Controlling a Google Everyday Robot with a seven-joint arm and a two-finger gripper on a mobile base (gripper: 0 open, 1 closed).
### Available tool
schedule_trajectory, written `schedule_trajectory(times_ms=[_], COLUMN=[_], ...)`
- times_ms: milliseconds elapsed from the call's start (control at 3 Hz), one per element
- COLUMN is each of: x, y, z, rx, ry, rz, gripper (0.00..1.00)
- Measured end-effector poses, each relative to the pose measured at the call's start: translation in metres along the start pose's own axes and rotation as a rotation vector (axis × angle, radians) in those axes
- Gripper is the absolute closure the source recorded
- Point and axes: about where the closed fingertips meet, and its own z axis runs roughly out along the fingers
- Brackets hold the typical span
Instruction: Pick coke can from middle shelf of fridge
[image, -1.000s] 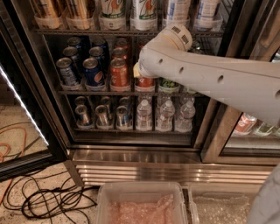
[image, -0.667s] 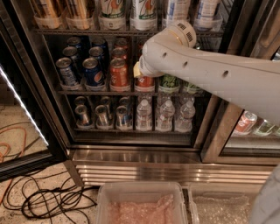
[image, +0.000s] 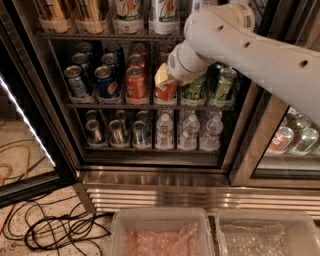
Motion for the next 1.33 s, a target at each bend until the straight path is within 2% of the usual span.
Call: schedule_trajectory(times_ms=[333, 667, 1000, 1333], x=[0.016, 0.036, 0.062, 0.063], y=[0.015, 0.024, 0.035, 0.036], z=[-0.024, -0.041, -0.045, -0.046], rx=[-0.100, -0.163, -0.238, -0.245], ry=[0.083, 0.149, 0.215, 0.218], rz=[-0.008, -0.014, -0.055, -0.065], gripper=[1.00, 1.00, 1.00, 1.00])
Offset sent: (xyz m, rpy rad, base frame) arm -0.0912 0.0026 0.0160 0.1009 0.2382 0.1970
